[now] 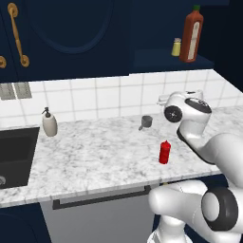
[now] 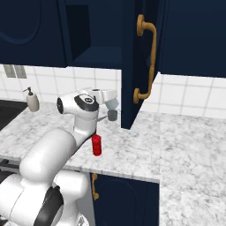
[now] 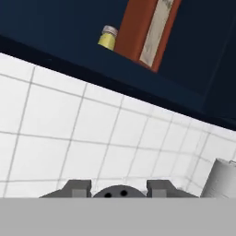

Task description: Put the shaker and condiment bottle from the counter next to their counterparts in the cabinet.

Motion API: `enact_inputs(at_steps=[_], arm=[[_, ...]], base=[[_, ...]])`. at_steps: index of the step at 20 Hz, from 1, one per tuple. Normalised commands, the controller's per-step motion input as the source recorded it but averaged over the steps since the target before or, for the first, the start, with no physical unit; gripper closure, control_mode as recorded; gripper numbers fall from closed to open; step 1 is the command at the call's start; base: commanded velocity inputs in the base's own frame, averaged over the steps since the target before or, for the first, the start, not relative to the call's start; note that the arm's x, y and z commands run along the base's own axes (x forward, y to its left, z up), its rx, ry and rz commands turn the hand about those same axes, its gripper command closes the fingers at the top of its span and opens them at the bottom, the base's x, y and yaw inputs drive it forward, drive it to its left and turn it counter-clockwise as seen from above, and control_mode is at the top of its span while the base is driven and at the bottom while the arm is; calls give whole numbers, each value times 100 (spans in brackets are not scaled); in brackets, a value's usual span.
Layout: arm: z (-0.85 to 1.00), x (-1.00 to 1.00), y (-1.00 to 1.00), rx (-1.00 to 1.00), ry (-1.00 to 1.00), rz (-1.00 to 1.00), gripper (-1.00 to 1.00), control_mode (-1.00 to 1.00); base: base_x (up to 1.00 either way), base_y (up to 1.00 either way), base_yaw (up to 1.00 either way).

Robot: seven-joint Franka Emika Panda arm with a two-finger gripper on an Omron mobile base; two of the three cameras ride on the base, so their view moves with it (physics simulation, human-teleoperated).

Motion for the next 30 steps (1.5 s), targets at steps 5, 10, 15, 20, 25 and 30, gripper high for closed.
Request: enact_inputs(at_steps=[5,10,15,20,25,30], arm=[[72,-21,58,-3,15,18,100,-100],[84,-14,42,0,22,17,100,-100],[94,-12,15,2,26,13,100,-100],[46,-5,7,-3,4,1,100,-100],[28,-22,0,16,-17,4,100,-100],[26,-15,-16,58,-13,9,100,-100]], base=[[0,0,0],[0,0,0],[0,0,0],[0,0,0],[0,0,0],[0,0,0]])
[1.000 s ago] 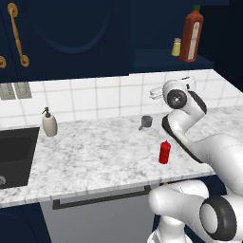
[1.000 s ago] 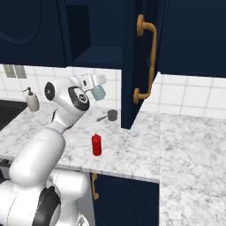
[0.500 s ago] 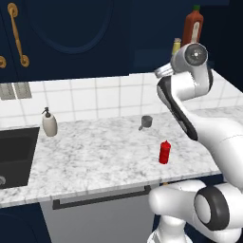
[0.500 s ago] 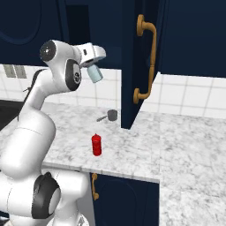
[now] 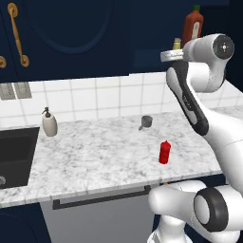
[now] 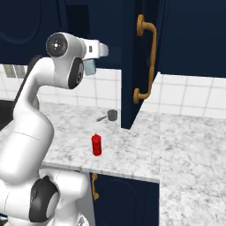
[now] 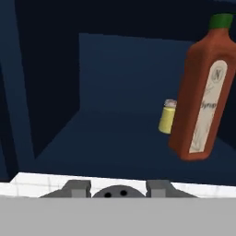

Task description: Put the shaker and condiment bottle from the counter next to their counterparts in the cabinet.

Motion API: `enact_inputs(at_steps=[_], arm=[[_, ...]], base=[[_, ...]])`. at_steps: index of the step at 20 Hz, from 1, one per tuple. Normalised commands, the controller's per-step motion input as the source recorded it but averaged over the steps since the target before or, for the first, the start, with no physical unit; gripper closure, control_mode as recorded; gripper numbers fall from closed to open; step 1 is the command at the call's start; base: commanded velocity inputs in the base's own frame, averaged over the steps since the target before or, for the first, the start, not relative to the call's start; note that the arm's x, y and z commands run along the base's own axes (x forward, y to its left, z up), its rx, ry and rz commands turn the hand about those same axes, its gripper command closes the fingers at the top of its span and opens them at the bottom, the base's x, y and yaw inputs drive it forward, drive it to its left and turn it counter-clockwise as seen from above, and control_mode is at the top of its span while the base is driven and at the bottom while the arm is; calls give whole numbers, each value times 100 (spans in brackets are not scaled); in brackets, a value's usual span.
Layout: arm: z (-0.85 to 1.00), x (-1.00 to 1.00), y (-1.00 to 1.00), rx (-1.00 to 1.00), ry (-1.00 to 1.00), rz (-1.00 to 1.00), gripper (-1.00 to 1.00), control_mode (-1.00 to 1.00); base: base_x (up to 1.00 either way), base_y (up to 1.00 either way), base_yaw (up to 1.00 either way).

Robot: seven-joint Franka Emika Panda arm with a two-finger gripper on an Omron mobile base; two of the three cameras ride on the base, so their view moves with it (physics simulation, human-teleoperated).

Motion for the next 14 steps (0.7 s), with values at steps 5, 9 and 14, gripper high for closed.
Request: enact_inputs(at_steps=[5,9,14], arm=[[0,0,-3,6,0,0,100,-100],[30,13,0,12,-1,0,100,-100],[59,0,0,4,-6,0,100,-100]], base=[[0,0,0],[0,0,0],[0,0,0]])
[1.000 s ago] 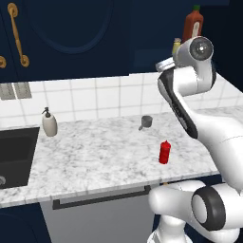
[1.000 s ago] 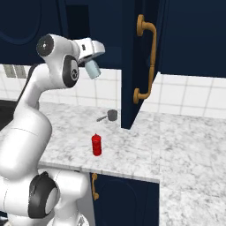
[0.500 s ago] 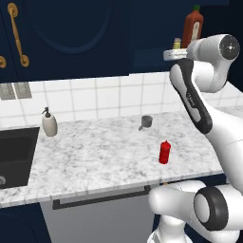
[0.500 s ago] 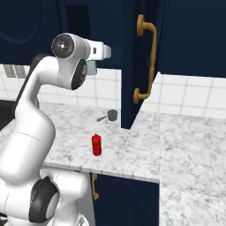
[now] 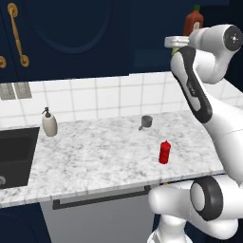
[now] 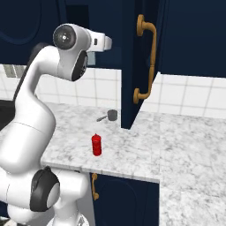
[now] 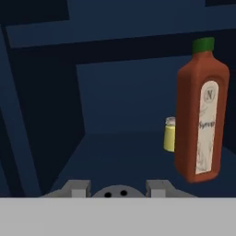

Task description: Put the shaker and condiment bottle from the counter next to their counterparts in the cabinet.

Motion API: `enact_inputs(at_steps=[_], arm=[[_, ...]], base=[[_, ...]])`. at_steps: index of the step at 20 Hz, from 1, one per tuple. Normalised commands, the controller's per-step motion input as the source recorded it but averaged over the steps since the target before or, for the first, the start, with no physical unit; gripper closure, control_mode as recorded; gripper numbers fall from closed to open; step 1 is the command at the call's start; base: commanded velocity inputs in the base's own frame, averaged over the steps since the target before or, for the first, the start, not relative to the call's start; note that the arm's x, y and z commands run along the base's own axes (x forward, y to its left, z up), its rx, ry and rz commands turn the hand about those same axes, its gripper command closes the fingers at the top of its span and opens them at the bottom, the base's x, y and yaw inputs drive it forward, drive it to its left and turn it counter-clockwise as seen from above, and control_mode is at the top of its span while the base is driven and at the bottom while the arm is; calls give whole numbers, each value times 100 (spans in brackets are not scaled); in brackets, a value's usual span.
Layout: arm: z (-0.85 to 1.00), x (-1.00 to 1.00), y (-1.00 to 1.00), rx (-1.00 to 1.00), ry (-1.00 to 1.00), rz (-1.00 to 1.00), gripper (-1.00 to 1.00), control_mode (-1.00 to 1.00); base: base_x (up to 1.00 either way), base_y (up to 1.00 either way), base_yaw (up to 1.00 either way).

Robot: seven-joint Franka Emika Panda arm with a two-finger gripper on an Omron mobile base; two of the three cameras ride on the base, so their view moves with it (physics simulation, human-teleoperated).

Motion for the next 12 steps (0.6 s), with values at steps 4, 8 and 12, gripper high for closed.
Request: enact_inputs(at_steps=[4,8,12], arm=[[1,2,-2,0,0,0,100,-100],[0,54,-5,0,0,0,100,-100],[-1,66,0,1,0,0,100,-100]], base=[[0,0,0],[0,0,0],[0,0,0]])
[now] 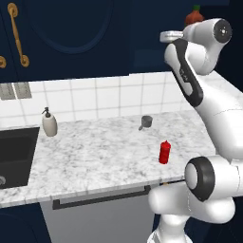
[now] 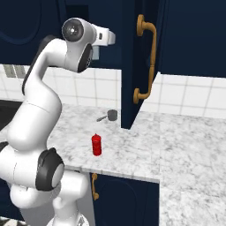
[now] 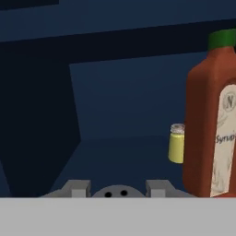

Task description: Put the shaker and condiment bottle from the counter next to their counterparts in the cabinet.

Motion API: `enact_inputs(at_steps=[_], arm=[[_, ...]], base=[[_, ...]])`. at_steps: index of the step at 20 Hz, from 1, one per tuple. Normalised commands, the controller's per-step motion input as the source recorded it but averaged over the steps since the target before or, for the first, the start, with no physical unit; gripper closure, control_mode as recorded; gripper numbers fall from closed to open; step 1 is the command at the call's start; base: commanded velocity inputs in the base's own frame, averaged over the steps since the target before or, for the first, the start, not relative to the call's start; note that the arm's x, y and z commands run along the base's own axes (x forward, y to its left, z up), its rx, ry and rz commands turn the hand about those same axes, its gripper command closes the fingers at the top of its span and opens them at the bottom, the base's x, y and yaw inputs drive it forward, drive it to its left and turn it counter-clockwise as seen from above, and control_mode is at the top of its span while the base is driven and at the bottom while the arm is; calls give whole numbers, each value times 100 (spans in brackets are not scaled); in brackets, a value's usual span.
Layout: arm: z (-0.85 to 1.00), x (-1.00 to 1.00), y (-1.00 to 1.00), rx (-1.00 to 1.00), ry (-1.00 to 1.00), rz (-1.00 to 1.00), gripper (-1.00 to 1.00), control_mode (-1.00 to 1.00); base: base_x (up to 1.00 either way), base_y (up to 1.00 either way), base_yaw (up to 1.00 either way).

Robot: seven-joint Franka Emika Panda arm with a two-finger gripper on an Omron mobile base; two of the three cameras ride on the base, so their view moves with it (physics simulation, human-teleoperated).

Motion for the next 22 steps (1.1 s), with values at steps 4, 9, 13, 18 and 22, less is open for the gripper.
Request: enact_inputs(at_steps=[4,9,13,18,22], arm=[[-5,62,0,0,0,0,100,-100],[-6,8,-10,-7,6,0,100,-100],[-14,20,-18,-8,1,0,100,-100],[-2,27,0,0,0,0,100,-100],[-12,44,-5,0,0,0,100,-100]], base=[[0,0,0],[0,0,0],[0,0,0],[0,0,0],[0,0,0]])
